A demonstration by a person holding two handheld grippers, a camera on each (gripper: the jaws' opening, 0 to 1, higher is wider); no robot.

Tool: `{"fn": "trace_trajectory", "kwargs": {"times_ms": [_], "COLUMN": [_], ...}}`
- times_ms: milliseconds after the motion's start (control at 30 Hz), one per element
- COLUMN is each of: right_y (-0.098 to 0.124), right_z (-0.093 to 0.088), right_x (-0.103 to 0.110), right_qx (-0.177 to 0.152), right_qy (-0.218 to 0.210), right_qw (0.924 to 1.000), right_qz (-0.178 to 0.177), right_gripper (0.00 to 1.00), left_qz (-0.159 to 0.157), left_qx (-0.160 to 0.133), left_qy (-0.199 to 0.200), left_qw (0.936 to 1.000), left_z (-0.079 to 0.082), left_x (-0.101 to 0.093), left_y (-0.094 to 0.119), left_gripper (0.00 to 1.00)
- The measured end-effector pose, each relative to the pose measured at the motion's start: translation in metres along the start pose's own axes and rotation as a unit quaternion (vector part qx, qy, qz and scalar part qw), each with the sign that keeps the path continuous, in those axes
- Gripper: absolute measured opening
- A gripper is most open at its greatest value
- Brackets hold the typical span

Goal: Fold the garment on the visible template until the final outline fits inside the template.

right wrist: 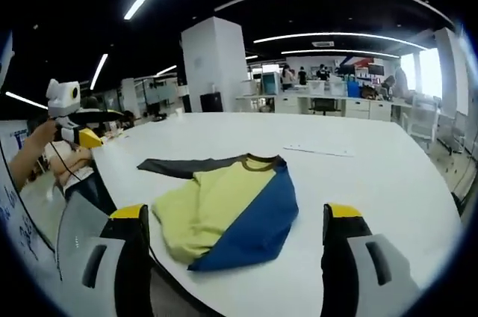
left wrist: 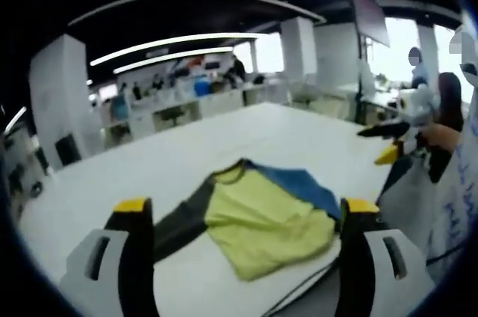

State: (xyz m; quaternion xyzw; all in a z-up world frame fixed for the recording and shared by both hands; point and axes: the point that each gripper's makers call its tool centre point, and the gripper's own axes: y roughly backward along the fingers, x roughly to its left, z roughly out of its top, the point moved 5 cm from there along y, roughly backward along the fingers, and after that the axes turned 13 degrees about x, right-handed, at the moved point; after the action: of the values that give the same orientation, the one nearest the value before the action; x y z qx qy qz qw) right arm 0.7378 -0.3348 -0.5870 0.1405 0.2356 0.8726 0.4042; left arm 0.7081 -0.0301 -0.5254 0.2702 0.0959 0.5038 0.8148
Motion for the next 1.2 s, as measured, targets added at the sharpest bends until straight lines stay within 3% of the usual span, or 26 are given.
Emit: {"fn": "trace_trajectory", "kwargs": {"times_ms": [100,233,267,333,500,667,800,1200], "right_y": [-0.004,-0.014,-0.019,-0.025,-0.036,-0.044,-0.052,-0.074], "right_z": [-0.004,-0.020,-0.021,-0.026,-0.036,-0.054,-0.074,-0.098], "right_x": [0.009,0.030,0.032,0.039,0.052,0.062,0.072,0.078], "right_qx": [0.015,0.065,0.067,0.081,0.113,0.170,0.223,0.281], "right_qy": [-0.005,-0.026,-0.027,-0.026,-0.032,-0.039,-0.071,-0.101], "right_qw": [0.9999,0.9961,0.9962,0.9953,0.9923,0.9844,0.9718,0.9542], "right_qz": [0.006,0.053,0.049,0.046,0.039,0.023,0.025,0.012], "right_gripper": [0.84,0.48,0.46,0.46,0.33,0.26,0.26,0.15], "left_qz": [0.010,0.005,0.002,0.001,-0.009,-0.024,-0.041,-0.079], "left_qx": [0.003,-0.003,-0.007,-0.020,-0.031,-0.040,-0.050,-0.056], "left_qy": [-0.025,-0.043,-0.042,-0.041,-0.046,-0.058,-0.057,-0.037], "left_qw": [0.9996,0.9991,0.9991,0.9990,0.9984,0.9973,0.9963,0.9946], "left_z": [0.002,0.004,0.005,0.008,0.008,0.006,0.004,-0.011], "left_x": [-0.005,-0.002,0.001,0.007,0.013,0.021,0.029,0.043], "left_y": [0.006,0.011,0.012,0.016,0.023,0.028,0.030,0.022], "left_gripper": [1.00,1.00,1.00,1.00,1.00,1.00,1.00,1.00]}}
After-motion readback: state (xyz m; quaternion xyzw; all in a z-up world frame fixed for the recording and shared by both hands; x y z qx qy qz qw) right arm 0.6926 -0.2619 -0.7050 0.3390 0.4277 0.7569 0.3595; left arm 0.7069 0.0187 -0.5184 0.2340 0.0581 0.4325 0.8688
